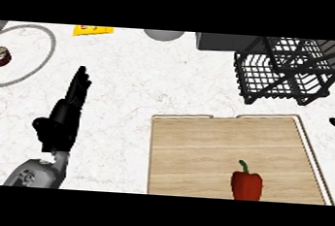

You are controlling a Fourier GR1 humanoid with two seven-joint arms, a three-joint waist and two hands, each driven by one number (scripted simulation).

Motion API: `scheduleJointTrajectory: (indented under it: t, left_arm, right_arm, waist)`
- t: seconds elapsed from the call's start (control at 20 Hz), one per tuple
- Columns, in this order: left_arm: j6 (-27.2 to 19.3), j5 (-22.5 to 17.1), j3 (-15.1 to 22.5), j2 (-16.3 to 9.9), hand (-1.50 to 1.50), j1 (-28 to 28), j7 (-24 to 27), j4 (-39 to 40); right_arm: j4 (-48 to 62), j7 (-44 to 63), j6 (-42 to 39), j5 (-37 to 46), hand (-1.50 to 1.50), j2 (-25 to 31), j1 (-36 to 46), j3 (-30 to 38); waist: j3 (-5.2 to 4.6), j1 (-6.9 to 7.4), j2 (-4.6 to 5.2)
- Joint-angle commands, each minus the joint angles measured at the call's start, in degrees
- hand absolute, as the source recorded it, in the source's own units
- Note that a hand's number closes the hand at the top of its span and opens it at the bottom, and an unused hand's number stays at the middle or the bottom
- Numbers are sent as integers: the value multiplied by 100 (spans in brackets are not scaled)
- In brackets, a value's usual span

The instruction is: Pick the bell pepper from the tray and place it in the tiered basket

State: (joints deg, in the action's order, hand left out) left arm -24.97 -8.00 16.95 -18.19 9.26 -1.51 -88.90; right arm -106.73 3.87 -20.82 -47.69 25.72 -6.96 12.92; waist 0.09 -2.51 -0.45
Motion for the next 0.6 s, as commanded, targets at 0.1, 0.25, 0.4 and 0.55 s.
scheduleJointTrajectory:
  t: [0.1,0.25,0.4,0.55]
  left_arm:
    - [-150,175,82,102,0,-166,90,-53]
    - [-49,66,25,52,0,-223,29,-41]
    - [-49,106,-18,21,0,-153,65,-23]
    - [-40,140,-12,-15,0,-56,-64,-98]
  right_arm:
    - [-1062,185,-952,332,-150,1343,-847,1031]
    - [-1605,368,-1256,1161,-150,1979,-953,1305]
    - [-2328,586,-1471,1900,-150,2489,-994,1575]
    - [-3137,1155,-1412,2413,-150,2957,-945,1664]
  waist:
    - [-22,-94,-36]
    - [-32,-97,-43]
    - [-35,-123,-51]
    - [-40,-16,-33]
